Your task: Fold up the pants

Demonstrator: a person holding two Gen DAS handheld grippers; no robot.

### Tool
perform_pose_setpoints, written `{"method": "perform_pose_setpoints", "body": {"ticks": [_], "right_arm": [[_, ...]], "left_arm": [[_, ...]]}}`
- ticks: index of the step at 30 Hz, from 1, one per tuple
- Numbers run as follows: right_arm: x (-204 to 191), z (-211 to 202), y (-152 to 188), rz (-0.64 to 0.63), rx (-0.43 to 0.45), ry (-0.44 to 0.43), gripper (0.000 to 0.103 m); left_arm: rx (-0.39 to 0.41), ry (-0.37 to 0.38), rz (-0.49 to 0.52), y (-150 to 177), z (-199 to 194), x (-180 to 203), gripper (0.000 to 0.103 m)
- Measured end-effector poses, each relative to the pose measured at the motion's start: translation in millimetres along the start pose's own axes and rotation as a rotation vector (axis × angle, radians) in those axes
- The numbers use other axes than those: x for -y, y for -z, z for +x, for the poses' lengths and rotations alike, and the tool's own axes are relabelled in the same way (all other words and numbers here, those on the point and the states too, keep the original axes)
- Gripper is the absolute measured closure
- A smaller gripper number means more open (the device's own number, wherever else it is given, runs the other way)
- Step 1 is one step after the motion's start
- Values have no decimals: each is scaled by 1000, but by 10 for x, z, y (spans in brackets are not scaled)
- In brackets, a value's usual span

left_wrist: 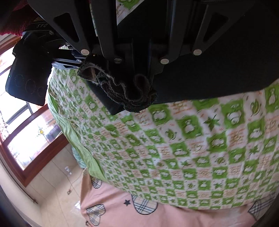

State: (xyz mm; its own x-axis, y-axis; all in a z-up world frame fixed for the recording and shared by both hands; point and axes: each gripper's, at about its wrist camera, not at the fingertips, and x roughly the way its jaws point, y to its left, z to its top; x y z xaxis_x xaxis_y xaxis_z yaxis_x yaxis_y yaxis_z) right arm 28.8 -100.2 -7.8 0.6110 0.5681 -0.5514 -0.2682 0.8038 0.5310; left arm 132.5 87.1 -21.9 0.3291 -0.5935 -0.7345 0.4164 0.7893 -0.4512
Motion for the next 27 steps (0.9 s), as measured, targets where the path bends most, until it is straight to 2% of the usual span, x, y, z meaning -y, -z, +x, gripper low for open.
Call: {"method": "perform_pose_setpoints", "body": {"ticks": [4, 9, 13, 15, 16, 17, 27], "right_arm": [[-37, 97, 33, -3, -31, 0, 82], [-113, 162, 60, -19, -57, -15, 63], [-184, 193, 73, -25, -69, -32, 62], [-232, 210, 77, -34, -76, -38, 62], [-260, 214, 80, -40, -79, -43, 62], [-288, 214, 82, -46, -81, -46, 62], [-477, 73, -125, -96, -30, -56, 62]], "left_arm": [[-2, -67, -54, 126, -73, -109, 92], [14, -137, -108, 272, -221, -198, 91], [44, -165, -142, 390, -394, -210, 85], [61, -183, -159, 445, -484, -216, 73], [80, -199, -176, 485, -545, -230, 59], [91, -207, -189, 504, -585, -241, 51], [173, -257, -362, 881, -1030, -442, 49]]}}
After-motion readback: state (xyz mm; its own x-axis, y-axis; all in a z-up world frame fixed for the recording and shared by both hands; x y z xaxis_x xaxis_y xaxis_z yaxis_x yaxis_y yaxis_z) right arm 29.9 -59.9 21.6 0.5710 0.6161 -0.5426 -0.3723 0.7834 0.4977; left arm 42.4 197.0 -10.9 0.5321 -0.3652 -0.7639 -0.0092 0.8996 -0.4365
